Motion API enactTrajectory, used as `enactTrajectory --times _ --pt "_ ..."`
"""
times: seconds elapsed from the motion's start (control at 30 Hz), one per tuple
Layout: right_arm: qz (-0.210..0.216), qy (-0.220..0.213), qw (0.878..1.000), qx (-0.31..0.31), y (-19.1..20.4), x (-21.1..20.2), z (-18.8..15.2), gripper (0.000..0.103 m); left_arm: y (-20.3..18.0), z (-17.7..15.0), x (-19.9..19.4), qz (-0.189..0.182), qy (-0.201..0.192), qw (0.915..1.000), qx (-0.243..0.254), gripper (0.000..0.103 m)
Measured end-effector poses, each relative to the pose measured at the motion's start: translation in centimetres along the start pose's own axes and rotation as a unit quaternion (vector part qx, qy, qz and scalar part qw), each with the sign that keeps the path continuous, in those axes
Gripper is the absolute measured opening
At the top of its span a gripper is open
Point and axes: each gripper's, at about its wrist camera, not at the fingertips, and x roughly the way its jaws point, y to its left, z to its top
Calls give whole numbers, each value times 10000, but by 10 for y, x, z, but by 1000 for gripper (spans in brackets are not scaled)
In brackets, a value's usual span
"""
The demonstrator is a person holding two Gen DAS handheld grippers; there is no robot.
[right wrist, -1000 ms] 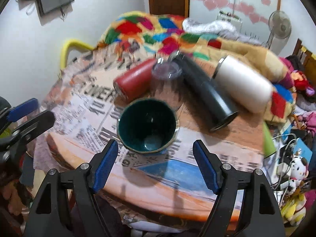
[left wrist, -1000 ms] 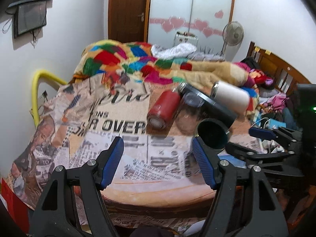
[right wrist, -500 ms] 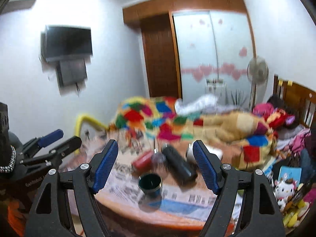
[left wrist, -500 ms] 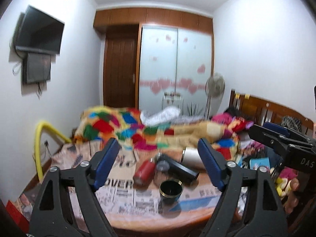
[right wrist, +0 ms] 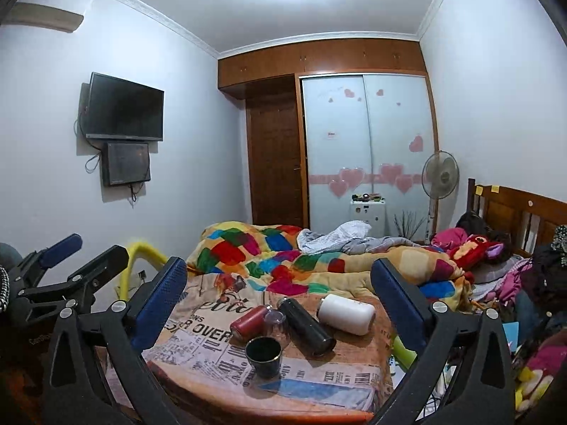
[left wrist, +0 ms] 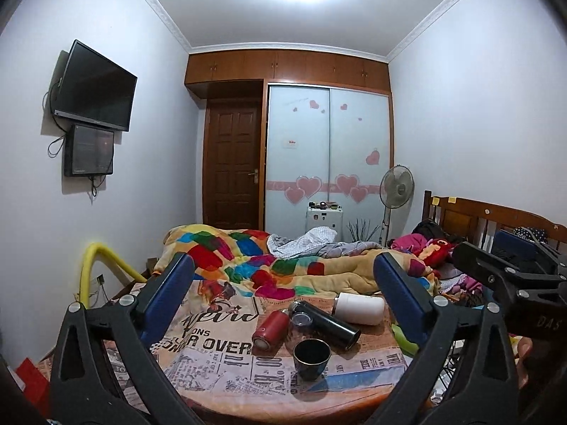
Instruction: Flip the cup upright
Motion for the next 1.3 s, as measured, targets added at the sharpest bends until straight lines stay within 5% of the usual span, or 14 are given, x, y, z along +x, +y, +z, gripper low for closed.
enactTrajectory --times 1.3 --pt "54 90 9999 -68 3 -8 -6 103 -5 -8 7 45 199 9998 -43 103"
